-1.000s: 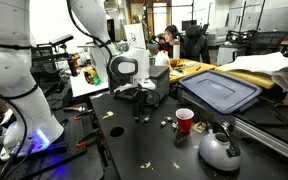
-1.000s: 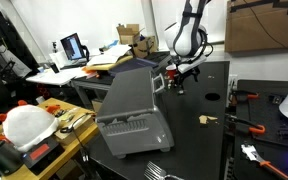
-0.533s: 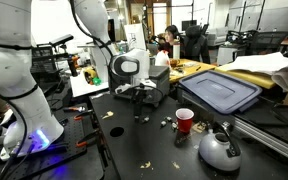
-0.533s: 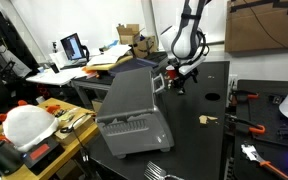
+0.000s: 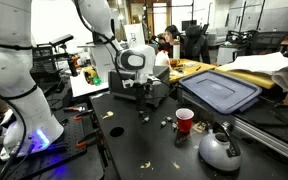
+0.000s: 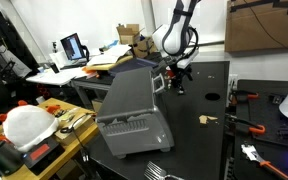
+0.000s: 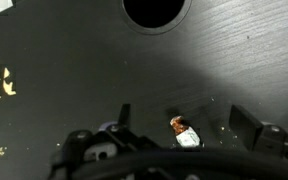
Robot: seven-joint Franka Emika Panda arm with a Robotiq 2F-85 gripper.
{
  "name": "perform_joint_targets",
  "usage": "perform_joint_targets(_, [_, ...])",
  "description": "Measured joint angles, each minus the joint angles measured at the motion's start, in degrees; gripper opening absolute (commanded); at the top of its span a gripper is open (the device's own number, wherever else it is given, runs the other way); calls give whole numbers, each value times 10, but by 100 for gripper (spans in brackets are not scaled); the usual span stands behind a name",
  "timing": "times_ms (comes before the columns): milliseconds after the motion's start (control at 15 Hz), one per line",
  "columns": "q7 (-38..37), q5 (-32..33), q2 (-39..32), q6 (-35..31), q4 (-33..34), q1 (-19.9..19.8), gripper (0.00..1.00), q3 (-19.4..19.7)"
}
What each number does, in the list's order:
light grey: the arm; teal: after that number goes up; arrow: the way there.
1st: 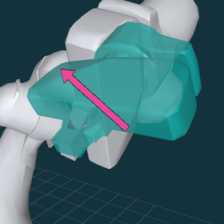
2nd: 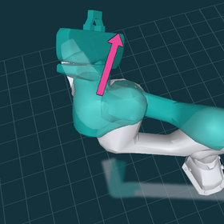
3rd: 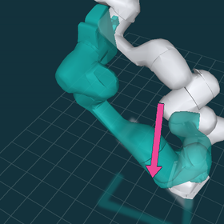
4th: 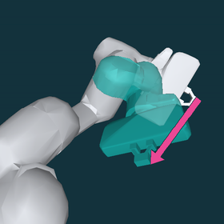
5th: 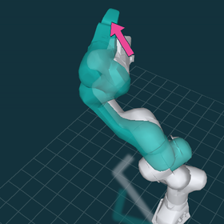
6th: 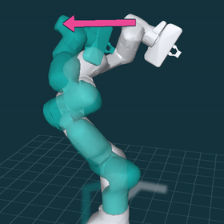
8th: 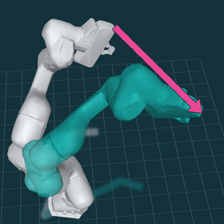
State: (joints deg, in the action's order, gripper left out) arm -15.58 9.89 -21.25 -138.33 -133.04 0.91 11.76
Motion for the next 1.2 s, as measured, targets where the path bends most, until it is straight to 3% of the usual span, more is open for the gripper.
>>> perform_joint_targets(200, [56, -18, -10, 54, 35, -29, 100, -18])
perform_joint_targets(400, [36, -25, -18, 93, 62, -36, 100, -16])
perform_joint_targets(1200, [29, -25, -21, 94, 64, -36, 100, -16])
